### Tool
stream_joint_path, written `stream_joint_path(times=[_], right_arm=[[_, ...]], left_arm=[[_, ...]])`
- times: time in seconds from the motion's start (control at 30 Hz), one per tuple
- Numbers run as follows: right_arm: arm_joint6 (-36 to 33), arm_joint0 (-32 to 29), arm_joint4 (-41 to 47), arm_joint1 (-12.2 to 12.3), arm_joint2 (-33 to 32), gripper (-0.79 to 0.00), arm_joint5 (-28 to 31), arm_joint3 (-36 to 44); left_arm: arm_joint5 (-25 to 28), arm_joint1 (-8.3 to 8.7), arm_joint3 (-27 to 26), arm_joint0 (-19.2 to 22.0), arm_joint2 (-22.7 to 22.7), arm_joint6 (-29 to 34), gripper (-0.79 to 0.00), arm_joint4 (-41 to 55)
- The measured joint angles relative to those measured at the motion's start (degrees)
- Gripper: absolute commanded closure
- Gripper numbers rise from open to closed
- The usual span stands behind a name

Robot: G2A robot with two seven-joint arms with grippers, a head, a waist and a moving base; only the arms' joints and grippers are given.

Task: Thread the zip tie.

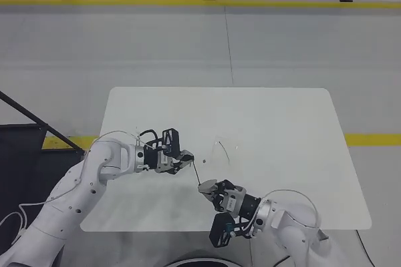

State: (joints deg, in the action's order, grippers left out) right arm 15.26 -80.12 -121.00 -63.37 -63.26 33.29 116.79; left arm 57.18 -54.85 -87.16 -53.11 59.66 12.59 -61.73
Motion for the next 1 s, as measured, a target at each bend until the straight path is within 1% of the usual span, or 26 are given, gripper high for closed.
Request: stream_joint_path(times=[1.0], right_arm=[[0.31, 0.01, 1.16, 0.68, 0.09, 0.0, -0.52, 0.22]], left_arm=[[0.0, 0.0, 0.0, 0.0, 0.0, 0.0, 0.0, 0.0]])
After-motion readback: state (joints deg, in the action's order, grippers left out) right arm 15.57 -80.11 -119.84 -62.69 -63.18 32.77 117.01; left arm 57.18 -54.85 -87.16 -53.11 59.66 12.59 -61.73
